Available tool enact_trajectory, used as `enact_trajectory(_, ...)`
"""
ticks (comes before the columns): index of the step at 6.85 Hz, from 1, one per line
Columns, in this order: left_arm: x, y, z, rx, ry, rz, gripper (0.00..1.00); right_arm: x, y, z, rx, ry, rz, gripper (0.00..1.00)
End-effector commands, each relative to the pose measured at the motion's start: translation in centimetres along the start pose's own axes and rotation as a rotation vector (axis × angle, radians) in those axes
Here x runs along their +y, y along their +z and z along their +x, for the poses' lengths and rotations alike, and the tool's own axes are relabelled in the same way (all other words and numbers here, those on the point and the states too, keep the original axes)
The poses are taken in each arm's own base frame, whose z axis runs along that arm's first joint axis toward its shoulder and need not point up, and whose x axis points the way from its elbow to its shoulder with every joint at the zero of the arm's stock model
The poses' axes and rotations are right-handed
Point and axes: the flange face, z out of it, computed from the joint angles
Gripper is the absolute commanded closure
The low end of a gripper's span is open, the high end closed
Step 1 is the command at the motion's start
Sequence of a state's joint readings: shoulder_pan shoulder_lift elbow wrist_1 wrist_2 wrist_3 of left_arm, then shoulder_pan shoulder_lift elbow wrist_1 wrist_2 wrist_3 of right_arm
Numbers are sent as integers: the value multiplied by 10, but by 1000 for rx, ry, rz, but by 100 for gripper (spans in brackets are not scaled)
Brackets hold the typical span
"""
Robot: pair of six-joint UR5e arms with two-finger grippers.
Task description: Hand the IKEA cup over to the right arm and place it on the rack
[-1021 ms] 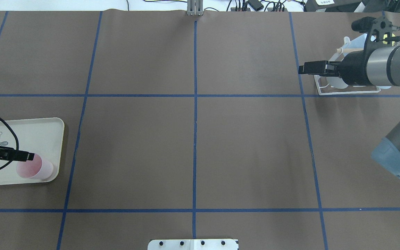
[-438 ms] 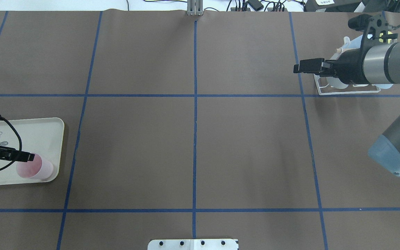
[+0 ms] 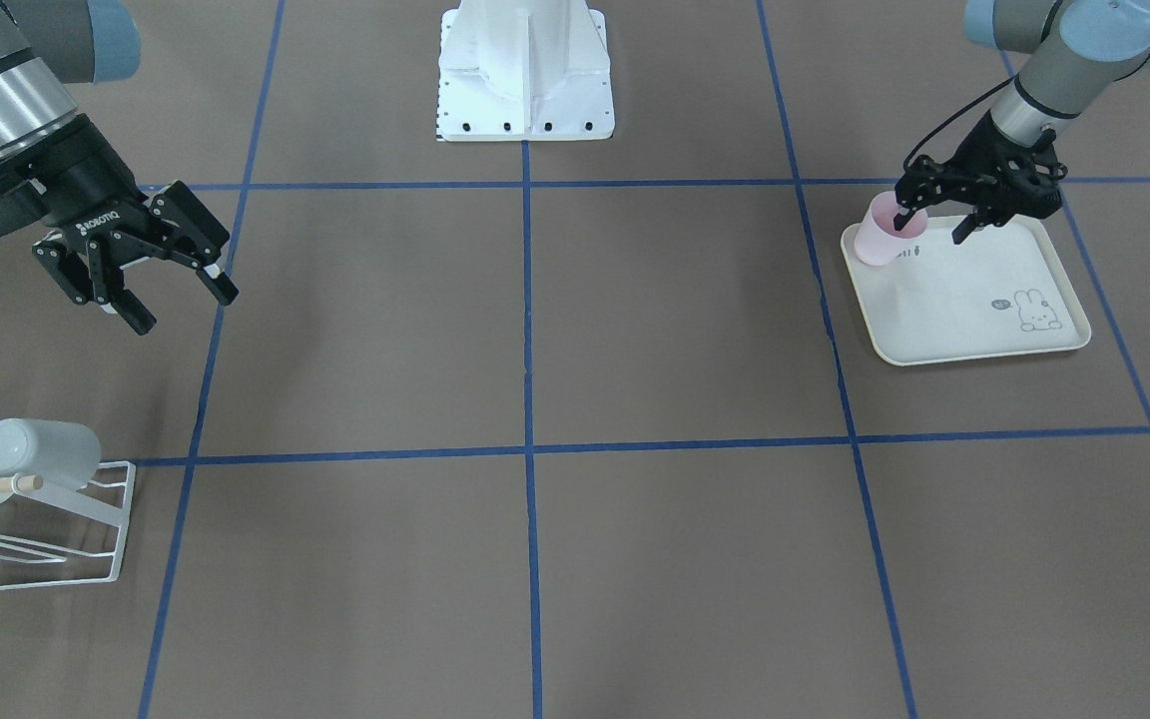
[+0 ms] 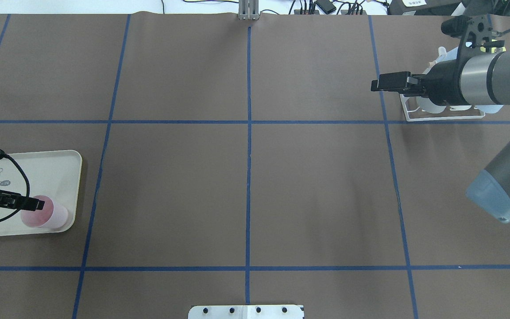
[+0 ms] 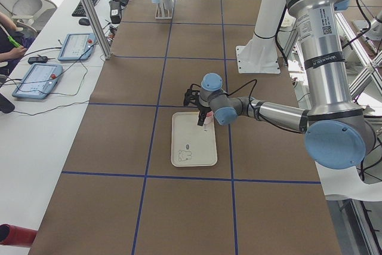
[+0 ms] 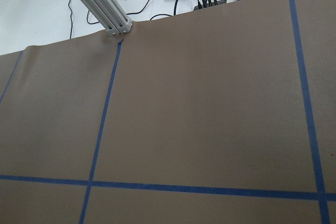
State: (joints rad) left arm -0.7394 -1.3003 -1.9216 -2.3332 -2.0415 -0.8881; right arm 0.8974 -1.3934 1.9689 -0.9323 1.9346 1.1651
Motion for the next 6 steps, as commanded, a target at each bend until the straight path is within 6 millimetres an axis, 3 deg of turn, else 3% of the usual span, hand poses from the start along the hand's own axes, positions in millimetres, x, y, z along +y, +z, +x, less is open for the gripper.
enact_trajectory(1,2,1,0,1,-1,-8,61,-1,0,-2,-4,9,0,0)
enact_trajectory(2,2,1,0,-3,-5,-14,90,-1,0,-2,-4,9,0,0)
enact_trajectory(3,1,-1,2,-3,-16,-14,100,-1,0,-2,-5,8,1,0)
enact_trajectory(4,0,-6,7,6,-16,-9,100,-2,0,-6,-12,7,4,0)
enact_trajectory(6,5,-39,25,10,-48,-60,100,-10,-3,-31,-57,64,9,0)
